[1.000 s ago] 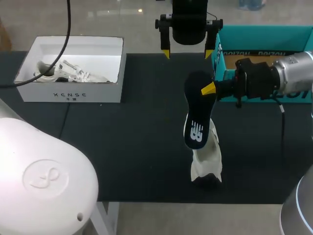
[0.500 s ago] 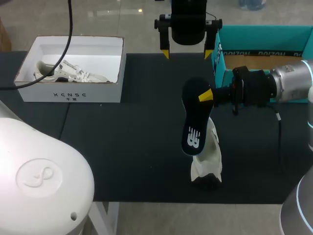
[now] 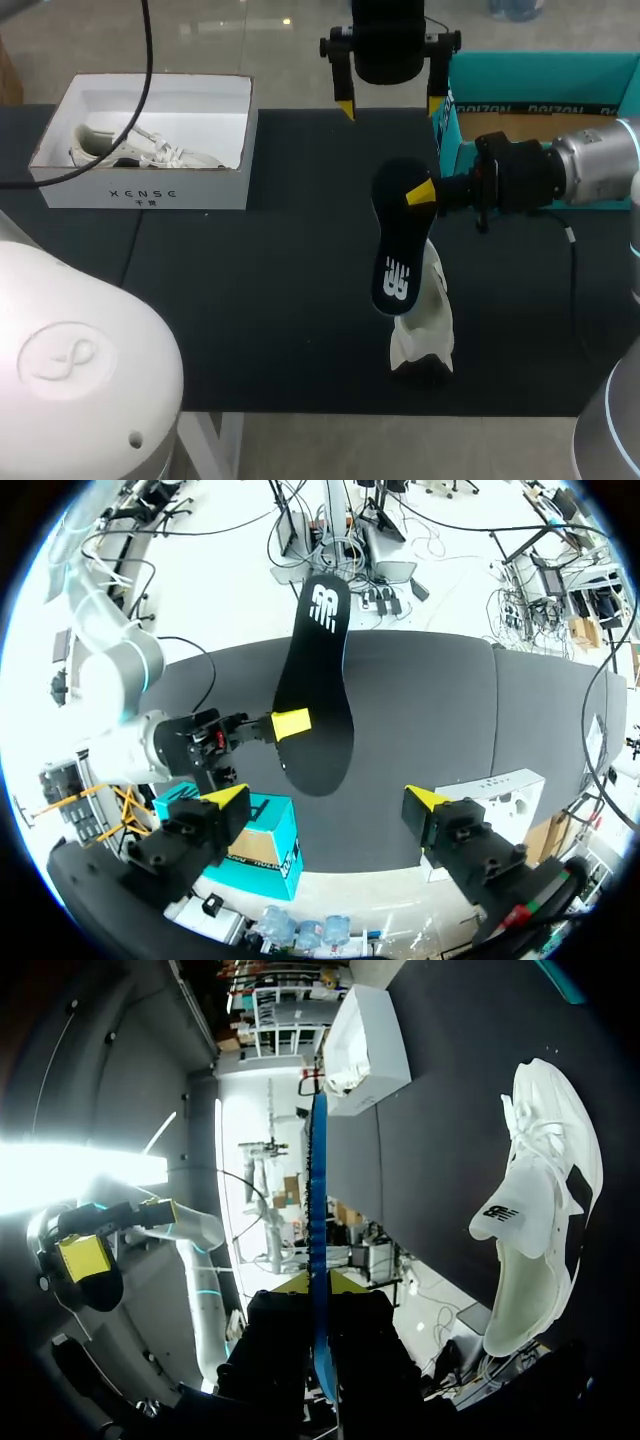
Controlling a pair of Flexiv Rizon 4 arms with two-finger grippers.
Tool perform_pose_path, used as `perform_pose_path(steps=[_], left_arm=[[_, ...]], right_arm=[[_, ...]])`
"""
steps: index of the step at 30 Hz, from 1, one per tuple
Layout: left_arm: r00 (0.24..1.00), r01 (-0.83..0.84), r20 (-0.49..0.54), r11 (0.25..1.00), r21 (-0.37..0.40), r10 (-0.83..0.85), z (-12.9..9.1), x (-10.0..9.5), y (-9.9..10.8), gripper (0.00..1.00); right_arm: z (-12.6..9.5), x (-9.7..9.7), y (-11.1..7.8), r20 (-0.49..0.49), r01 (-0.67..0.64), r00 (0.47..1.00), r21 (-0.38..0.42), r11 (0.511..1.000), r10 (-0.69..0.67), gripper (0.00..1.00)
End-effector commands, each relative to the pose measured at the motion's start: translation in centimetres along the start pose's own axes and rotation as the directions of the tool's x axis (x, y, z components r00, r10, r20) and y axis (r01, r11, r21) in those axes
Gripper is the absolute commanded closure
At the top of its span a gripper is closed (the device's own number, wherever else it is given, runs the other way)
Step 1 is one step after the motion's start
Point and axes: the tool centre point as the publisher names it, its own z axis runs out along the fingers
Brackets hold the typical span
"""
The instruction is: Take the shoe out of the shoebox, open the shoe tongue, remove and reinsert the insole, then place the shoe into the shoebox
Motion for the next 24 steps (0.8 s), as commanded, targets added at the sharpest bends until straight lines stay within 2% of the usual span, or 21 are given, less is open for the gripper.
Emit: perform_pose_path(steps=[1,2,3,5,9,16,19,24], left_arm=[[0.837,-0.159,0.548,0.961,0.226,0.009,1.6,3.3,-0.4,0.0],[0.808,-0.161,0.59,0.961,0.227,-0.004,2.2,3.6,-0.6,0.0],[0.775,-0.182,0.631,0.944,0.277,-0.036,2.9,4.0,-0.9,0.0],[0.7,-0.208,0.708,0.921,0.33,-0.096,4.1,4.7,-1.2,0.0],[0.597,-0.207,0.781,0.905,0.372,-0.184,5.6,5.6,-1.9,0.0],[0.434,-0.167,0.86,0.914,0.37,-0.269,5.4,7.6,-2.0,0.0],[0.387,-0.154,0.871,0.91,0.385,-0.303,5.1,8.2,-2.0,0.0],[0.326,-0.134,0.887,0.913,0.385,-0.326,5.3,8.9,-3.0,0.0]], right_arm=[[0.1,0.0,0.0,0.001,-0.001,1.0,-0.001,1.0,0.001,1.0],[0.1,0.0,0.0,0.001,-0.001,1.0,-0.001,1.0,0.001,1.0],[0.1,0.0,0.0,0.001,-0.001,1.0,-0.001,1.0,0.001,1.0],[0.1,0.0,0.0,0.001,-0.001,1.0,-0.001,1.0,0.001,1.0],[0.1,0.0,0.0,0.001,-0.001,1.0,-0.001,1.0,0.001,1.0],[0.1,0.0,0.0,0.001,-0.001,1.0,-0.001,1.0,0.001,1.0],[0.1,0.0,0.0,0.001,-0.001,1.0,-0.001,1.0,0.001,1.0],[0.1,0.0,0.0,0.001,-0.001,1.0,-0.001,1.0,0.001,1.0]])
